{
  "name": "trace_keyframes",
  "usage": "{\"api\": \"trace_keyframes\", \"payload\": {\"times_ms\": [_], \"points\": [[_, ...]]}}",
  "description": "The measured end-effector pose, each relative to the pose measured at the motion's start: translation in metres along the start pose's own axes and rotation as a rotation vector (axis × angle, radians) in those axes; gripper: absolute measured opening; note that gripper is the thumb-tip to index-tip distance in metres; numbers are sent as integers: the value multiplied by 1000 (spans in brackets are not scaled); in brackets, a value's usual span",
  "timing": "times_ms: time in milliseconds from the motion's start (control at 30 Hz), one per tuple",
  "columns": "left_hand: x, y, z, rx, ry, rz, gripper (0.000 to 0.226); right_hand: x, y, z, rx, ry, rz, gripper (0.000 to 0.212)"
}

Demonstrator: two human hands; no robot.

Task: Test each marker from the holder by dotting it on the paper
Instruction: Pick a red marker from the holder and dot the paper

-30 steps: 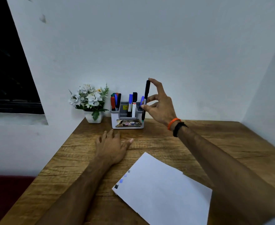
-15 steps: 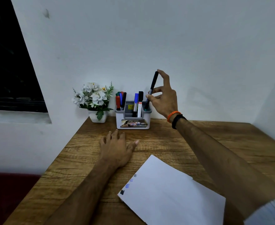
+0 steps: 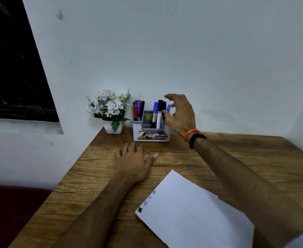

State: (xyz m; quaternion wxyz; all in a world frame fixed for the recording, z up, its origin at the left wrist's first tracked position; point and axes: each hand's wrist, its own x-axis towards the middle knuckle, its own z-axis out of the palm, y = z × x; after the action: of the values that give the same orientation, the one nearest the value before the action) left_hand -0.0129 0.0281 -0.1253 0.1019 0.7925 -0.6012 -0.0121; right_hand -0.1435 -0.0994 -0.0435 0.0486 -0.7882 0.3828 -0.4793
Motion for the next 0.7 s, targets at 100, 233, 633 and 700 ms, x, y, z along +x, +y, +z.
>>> {"api": "trace_keyframes", "payload": {"times_ms": [100,233,633,700], "points": [[0,0,0,-2,2,-1,81,-6,-12,9,14,-26,-49,37],[2,-4,-5,-23,5,3,79,-10,-26,23,64,-110,-40,27],[7,-34,-2,14,38,-98,84,-1,-44,58,97,-189,59,40],[7,-34,-2,22,40,-100,85,-2,-45,61,85,-185,69,39]]}}
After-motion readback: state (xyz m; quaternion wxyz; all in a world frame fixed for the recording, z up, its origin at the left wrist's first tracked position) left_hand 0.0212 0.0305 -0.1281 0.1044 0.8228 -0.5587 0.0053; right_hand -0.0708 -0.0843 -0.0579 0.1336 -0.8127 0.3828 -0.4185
